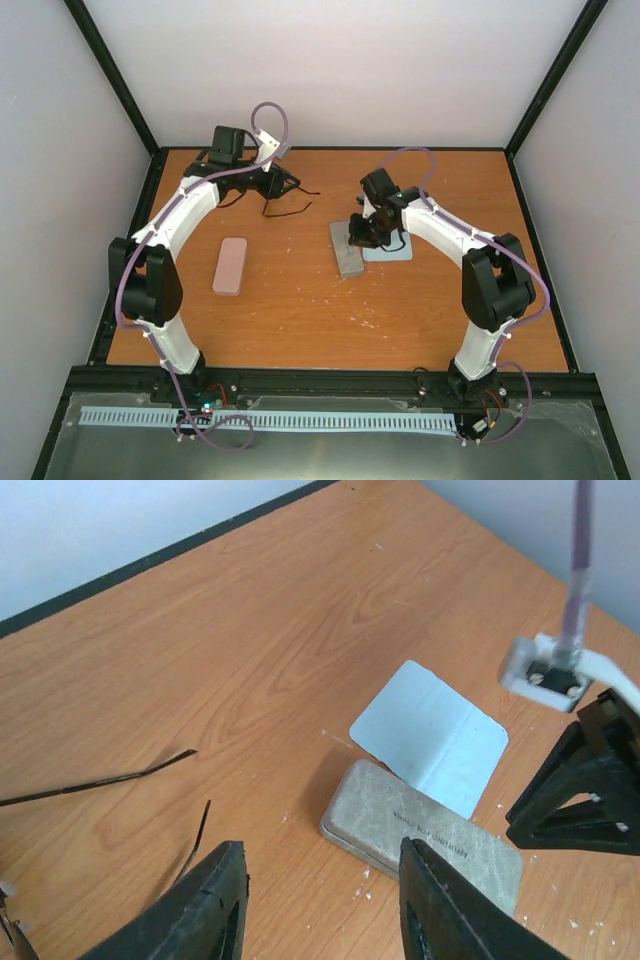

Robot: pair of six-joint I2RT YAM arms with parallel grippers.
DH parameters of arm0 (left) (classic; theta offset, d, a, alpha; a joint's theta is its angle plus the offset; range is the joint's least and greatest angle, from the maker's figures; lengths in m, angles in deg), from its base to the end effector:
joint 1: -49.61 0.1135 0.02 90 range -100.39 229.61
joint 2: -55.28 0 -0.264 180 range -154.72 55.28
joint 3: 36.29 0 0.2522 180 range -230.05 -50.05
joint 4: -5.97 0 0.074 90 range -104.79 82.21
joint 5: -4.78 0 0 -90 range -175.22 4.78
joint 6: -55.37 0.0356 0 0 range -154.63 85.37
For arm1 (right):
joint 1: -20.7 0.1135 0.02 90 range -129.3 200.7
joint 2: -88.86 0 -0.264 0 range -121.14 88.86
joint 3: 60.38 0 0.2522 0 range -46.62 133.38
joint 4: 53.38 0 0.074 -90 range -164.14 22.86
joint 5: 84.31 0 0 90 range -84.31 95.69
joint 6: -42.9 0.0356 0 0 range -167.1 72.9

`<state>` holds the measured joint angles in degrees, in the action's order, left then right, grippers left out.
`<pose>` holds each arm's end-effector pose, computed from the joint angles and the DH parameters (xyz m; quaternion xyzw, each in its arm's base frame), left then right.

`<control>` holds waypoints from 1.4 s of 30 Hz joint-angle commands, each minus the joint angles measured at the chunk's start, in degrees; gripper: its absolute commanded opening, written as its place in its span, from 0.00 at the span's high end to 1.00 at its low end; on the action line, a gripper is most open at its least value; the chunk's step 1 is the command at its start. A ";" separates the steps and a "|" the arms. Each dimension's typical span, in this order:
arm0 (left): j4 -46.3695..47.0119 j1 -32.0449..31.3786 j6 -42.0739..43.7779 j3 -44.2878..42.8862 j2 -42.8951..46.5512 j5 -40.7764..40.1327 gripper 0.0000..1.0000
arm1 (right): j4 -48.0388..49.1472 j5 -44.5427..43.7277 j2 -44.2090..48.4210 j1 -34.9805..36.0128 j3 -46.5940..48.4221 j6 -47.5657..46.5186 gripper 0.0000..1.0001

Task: Organize the sunglasses
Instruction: Move the sunglasses case to the center of the board.

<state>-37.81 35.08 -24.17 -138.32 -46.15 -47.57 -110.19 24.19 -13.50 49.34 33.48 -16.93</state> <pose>0.3808 -0.1212 0.3050 0.3131 0.8203 -0.3093 0.3653 0.3202 0.1877 0.2362 -0.0215 0.9645 0.2404 0.1067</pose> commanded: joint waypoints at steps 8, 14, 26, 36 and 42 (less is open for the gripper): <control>-1.53 -0.65 0.86 9.33 5.03 -3.68 0.60 | -4.97 0.69 2.94 2.73 -8.62 -3.59 0.97; -0.95 -0.16 0.66 13.05 7.28 -4.54 0.61 | -3.23 3.97 5.17 4.33 -15.75 -3.67 0.97; 0.19 2.12 -0.74 18.72 13.01 -6.99 0.60 | 4.58 -2.17 -5.11 5.28 -9.44 -2.02 0.97; 0.09 5.45 -0.32 21.29 15.44 -8.46 0.60 | 3.18 -3.96 -20.12 3.64 7.60 -3.48 0.97; -0.15 7.86 1.17 22.30 15.64 -10.15 0.59 | -0.50 -3.97 -26.40 0.91 18.29 -5.43 0.97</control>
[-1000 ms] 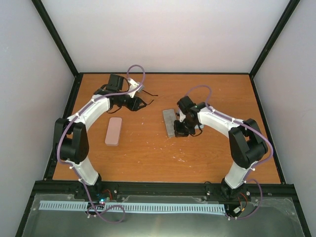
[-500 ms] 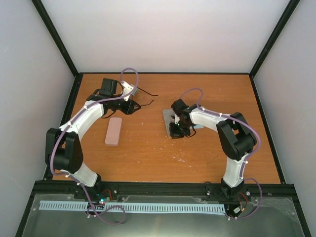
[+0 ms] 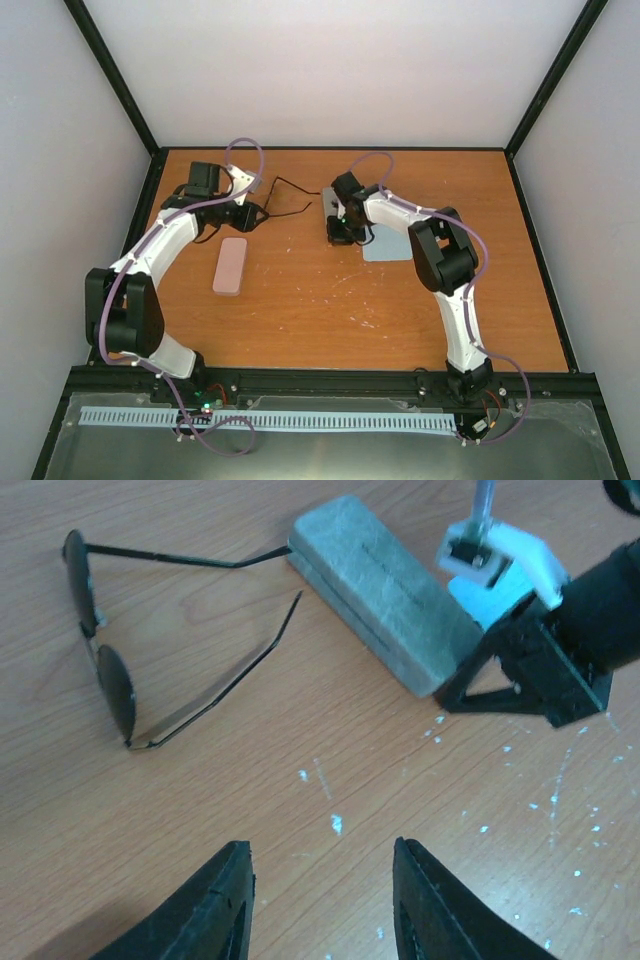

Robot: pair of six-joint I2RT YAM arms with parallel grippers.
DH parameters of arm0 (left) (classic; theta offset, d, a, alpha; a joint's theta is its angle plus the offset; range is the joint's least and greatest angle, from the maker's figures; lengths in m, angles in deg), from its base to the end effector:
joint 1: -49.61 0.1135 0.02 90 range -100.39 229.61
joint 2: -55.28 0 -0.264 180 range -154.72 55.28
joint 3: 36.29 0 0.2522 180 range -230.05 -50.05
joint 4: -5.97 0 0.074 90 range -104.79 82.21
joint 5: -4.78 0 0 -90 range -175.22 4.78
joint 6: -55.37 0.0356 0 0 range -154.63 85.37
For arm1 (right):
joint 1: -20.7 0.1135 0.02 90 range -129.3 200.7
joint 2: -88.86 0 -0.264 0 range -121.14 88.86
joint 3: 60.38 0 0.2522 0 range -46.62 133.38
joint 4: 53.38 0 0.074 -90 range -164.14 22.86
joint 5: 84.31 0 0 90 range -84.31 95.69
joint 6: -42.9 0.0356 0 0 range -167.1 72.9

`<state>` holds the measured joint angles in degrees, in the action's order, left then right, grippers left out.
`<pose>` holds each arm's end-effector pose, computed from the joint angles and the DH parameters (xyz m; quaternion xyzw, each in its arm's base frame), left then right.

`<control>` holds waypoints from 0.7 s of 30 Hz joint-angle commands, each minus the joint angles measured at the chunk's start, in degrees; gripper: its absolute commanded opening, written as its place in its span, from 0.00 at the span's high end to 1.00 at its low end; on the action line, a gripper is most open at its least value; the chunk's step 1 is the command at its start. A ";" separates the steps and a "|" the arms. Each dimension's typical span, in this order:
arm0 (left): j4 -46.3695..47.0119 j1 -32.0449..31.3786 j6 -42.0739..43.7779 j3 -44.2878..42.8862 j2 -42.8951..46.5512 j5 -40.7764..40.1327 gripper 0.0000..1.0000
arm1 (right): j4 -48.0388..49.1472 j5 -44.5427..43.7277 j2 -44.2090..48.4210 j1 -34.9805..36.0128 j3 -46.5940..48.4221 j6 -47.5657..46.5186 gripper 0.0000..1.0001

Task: Organize the sunglasses
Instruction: Move the sunglasses case to the center of the board.

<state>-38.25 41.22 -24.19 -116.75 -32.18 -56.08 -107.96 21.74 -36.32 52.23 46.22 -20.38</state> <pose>0.3184 -0.0645 0.2646 0.2317 0.8870 -0.2315 0.3255 0.3720 0.2398 0.1453 -0.0615 0.9778 0.1912 0.0594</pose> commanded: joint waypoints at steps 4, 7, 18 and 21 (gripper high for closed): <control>0.02 4.29 2.72 1.63 1.73 -2.27 0.60 | -3.98 -1.52 -5.94 -4.33 10.06 -3.43 0.97; -0.87 6.47 4.73 1.94 1.61 -2.98 0.60 | -5.02 -0.50 -7.25 -5.59 13.08 -4.71 0.96; -5.88 16.98 21.62 2.32 -1.83 -14.26 0.74 | 2.12 6.66 12.74 -2.45 -0.15 -13.81 0.94; -9.44 17.26 26.10 2.25 -3.71 -17.37 0.78 | 1.93 6.69 15.59 -2.14 -2.53 -14.84 0.94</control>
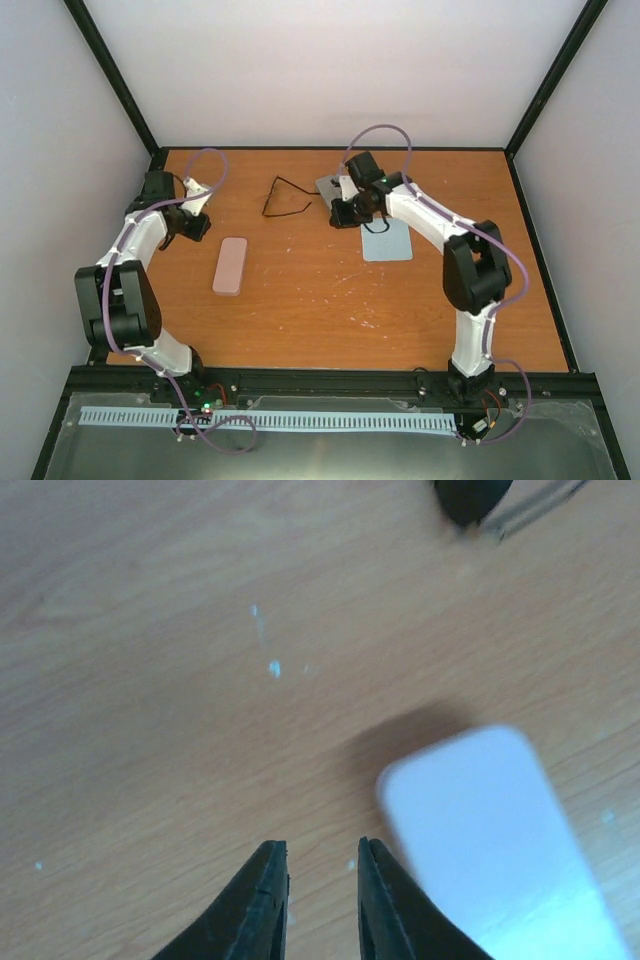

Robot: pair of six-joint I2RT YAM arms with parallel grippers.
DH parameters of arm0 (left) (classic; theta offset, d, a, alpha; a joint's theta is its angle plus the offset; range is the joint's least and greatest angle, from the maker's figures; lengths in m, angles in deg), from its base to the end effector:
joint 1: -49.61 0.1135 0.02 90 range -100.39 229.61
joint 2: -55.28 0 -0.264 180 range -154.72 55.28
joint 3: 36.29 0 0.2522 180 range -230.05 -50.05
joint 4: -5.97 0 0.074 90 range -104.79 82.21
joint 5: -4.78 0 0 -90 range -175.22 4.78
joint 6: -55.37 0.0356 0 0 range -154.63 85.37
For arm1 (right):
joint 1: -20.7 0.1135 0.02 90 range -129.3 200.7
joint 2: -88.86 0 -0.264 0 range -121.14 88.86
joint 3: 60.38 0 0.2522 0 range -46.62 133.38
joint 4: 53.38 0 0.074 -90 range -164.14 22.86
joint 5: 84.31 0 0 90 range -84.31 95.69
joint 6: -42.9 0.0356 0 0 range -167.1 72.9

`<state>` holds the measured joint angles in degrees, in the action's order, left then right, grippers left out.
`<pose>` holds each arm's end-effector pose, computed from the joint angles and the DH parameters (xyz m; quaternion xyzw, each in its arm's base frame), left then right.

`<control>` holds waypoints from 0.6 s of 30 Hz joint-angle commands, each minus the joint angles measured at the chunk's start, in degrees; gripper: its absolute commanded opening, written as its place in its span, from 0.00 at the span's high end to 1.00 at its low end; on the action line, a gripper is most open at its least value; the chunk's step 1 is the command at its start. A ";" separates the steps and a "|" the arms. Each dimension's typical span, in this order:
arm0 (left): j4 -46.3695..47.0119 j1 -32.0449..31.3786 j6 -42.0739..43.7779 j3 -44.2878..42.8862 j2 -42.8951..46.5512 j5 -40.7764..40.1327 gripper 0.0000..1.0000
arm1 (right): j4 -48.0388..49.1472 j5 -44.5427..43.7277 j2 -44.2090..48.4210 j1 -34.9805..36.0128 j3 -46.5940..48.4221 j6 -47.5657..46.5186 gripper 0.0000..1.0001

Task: Organize the sunglasses
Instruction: Move the sunglasses case to the center of the board.

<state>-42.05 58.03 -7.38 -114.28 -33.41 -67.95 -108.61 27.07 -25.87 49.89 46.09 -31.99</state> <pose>0.3160 0.0361 0.2383 0.1957 0.9326 -0.0560 0.2980 0.3672 0.2200 0.2212 -0.1594 0.9440 0.2522 0.1406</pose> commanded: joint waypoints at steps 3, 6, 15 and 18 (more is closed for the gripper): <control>-9.15 0.40 11.26 -0.16 -4.20 -7.68 0.77 | 1.49 0.76 6.07 0.34 -2.76 -4.19 0.93; -10.21 0.45 11.85 0.91 -5.77 -11.33 0.76 | 1.10 1.35 6.19 0.66 -2.86 -4.44 0.89; -13.81 -0.12 9.30 3.53 -9.17 -6.47 0.76 | -0.71 2.04 4.21 3.84 -1.74 -4.44 0.74; -13.93 -1.40 7.93 5.21 -8.64 -3.70 0.76 | -1.07 1.19 4.02 5.00 -1.40 -4.24 0.70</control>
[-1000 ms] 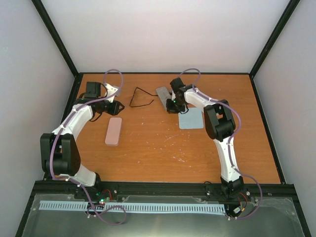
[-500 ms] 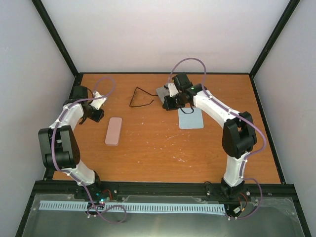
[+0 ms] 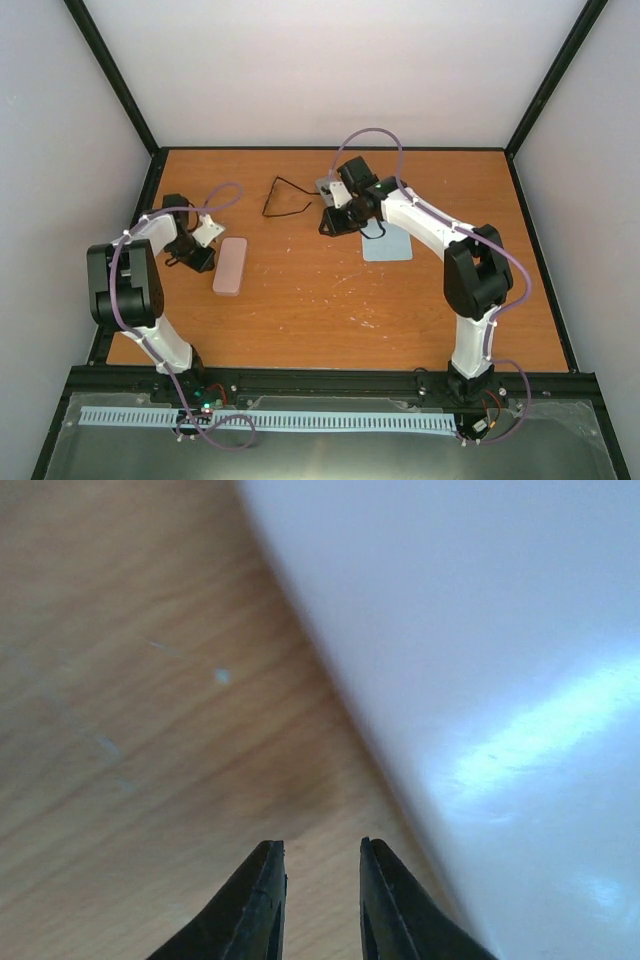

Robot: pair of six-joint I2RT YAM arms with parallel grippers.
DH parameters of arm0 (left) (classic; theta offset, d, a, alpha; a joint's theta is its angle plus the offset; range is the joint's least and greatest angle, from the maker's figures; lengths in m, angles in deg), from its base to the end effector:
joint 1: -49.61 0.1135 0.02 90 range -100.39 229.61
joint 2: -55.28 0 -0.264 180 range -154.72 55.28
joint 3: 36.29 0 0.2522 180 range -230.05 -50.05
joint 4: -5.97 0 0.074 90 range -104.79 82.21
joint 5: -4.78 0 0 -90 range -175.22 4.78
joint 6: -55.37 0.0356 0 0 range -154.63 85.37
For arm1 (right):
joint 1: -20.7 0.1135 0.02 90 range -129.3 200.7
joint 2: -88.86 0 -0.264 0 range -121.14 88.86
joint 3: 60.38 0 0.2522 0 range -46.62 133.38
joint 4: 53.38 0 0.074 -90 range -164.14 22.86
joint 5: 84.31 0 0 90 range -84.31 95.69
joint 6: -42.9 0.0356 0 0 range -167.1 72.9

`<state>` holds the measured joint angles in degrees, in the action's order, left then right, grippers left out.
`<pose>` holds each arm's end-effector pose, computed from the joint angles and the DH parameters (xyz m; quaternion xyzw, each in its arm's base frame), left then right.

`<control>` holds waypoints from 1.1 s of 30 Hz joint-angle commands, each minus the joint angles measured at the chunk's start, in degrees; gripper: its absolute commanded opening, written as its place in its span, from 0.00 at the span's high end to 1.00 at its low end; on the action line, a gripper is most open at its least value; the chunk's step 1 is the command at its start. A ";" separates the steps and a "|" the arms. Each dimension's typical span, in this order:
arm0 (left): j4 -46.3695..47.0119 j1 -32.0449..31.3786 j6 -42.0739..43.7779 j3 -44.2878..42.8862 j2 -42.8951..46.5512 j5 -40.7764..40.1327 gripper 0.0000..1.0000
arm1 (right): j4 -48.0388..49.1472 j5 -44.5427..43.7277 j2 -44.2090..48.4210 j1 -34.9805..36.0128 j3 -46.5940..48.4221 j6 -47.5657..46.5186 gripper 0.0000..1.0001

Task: Organize the sunglasses
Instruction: Move the sunglasses case to the center of the board, then adjust the sunglasses case at the center of the board.

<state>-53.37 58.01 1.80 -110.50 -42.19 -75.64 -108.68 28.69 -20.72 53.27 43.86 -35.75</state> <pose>0.2977 0.0380 0.1675 0.2461 0.9635 -0.0525 0.0912 0.3397 0.2335 0.2457 -0.2242 0.9224 0.2717 0.1582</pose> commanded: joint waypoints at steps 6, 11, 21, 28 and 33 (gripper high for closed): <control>-0.86 -5.96 -4.71 5.01 1.74 7.32 0.76 | -3.14 -2.12 -2.13 3.17 2.12 -0.19 0.65; 1.29 -7.83 -7.91 3.96 0.68 10.34 0.76 | -3.27 -2.99 -2.89 5.60 1.92 -1.24 0.54; 5.04 -8.84 -8.47 0.76 -0.73 6.45 0.77 | 6.00 -7.08 -3.18 10.63 0.27 -7.68 0.43; 8.84 -8.84 -9.62 2.15 -0.59 6.12 0.76 | 7.13 -7.80 -9.03 13.45 7.72 -9.07 0.42; 11.80 -8.82 -13.02 -0.06 -3.43 9.77 0.76 | 2.98 -7.51 -15.69 16.51 16.35 -12.01 0.38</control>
<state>-45.63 49.46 -8.04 -107.96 -43.66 -69.06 -103.52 21.54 -32.37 66.76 55.09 -44.40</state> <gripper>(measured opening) 0.241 0.608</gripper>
